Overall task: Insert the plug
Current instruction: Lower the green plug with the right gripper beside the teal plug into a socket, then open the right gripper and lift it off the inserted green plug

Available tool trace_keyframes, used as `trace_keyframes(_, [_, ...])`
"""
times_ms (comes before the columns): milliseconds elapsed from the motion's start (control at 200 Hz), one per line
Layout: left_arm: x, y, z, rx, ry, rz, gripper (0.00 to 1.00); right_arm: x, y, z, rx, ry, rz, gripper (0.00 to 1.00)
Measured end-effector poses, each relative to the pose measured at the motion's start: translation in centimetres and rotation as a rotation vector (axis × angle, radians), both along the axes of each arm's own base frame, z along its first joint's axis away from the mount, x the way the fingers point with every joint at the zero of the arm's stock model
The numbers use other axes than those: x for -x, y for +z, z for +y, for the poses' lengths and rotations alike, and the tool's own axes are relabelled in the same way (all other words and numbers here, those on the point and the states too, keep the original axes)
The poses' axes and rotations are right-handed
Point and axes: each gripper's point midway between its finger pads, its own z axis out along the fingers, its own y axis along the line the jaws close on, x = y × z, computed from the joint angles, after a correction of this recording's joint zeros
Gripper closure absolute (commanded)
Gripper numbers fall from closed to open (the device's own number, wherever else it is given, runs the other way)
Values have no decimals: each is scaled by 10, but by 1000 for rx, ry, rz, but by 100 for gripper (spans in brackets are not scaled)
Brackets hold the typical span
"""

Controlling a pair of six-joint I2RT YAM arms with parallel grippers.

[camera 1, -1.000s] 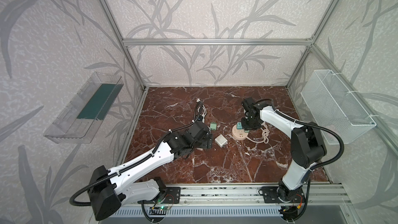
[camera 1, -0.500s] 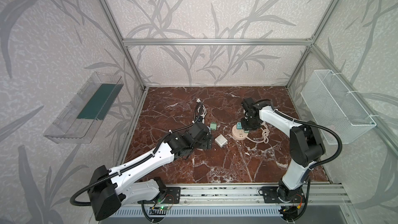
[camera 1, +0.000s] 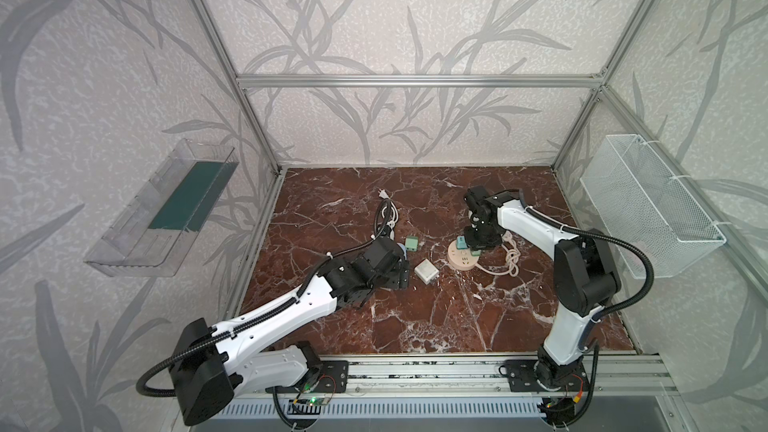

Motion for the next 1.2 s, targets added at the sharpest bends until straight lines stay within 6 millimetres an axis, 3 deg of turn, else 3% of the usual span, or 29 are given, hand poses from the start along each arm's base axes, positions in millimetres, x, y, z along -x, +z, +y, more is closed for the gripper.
trace_keyframes(350, [2, -9, 2, 0, 7, 11, 9, 6, -14, 1, -5, 0, 57, 100])
trace_keyframes(685, [6, -6, 9, 17, 20, -7, 8, 7, -14, 2, -3, -1, 78, 100])
trace_keyframes(785, [7, -7, 11, 18, 28, -6, 1, 7, -14, 2, -3, -1, 79, 100])
trace_keyframes(1130, [0, -6, 25, -26, 99, -39, 1, 6, -9, 2, -11, -26, 63, 100])
trace_keyframes(1200, [-1, -3, 25, -14, 106, -57, 1, 4, -7, 3, -18, -35, 49, 92])
